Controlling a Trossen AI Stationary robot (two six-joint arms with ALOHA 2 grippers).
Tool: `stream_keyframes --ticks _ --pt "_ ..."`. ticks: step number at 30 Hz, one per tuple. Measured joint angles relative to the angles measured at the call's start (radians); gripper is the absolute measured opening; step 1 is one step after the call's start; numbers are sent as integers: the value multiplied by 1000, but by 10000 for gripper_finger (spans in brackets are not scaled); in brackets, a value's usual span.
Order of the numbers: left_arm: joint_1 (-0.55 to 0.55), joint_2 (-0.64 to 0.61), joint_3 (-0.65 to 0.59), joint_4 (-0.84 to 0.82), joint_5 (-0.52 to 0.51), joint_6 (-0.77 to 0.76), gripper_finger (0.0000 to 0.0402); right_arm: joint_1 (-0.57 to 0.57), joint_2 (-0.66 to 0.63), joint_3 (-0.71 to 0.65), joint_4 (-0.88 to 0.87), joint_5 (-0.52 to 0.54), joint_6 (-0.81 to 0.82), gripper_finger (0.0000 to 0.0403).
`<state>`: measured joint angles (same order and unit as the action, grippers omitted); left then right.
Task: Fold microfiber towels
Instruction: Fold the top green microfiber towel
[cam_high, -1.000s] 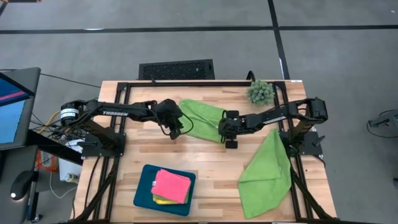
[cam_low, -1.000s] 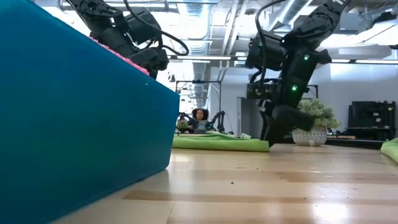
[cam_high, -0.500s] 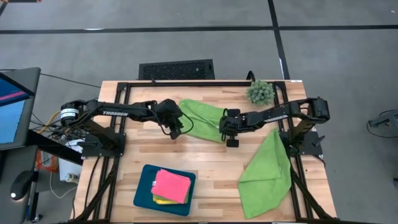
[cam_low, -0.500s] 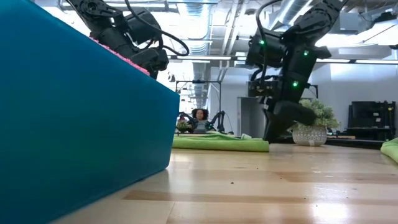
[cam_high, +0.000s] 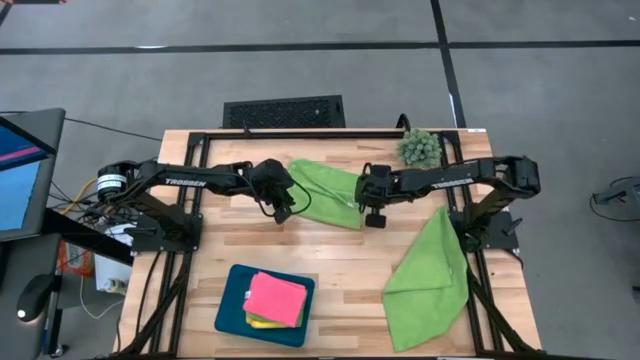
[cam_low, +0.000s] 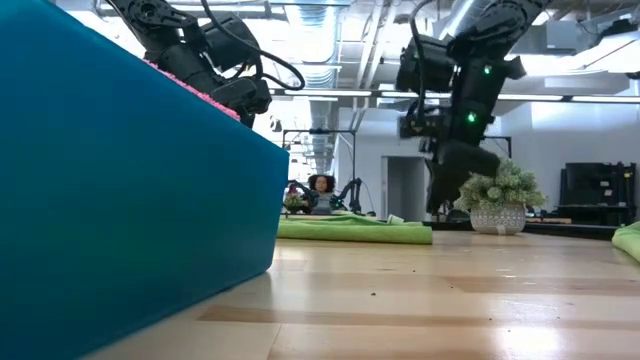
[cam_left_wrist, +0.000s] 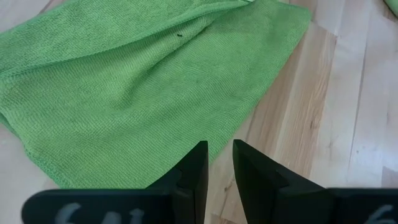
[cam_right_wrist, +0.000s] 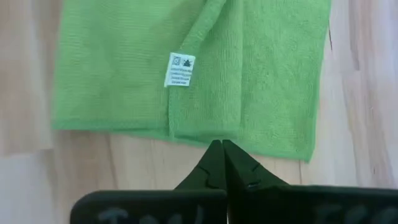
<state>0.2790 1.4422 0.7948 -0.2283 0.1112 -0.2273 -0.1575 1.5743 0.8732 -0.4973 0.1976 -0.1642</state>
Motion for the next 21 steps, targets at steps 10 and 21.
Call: stream_keyframes --ticks 10,21 --pt "0 0 0 1 -12 -2 66 -33 16 -25 102 -174 -77 89" --pt "0 0 0 2 -13 -5 66 -28 116 -27 141 -173 -80 138"
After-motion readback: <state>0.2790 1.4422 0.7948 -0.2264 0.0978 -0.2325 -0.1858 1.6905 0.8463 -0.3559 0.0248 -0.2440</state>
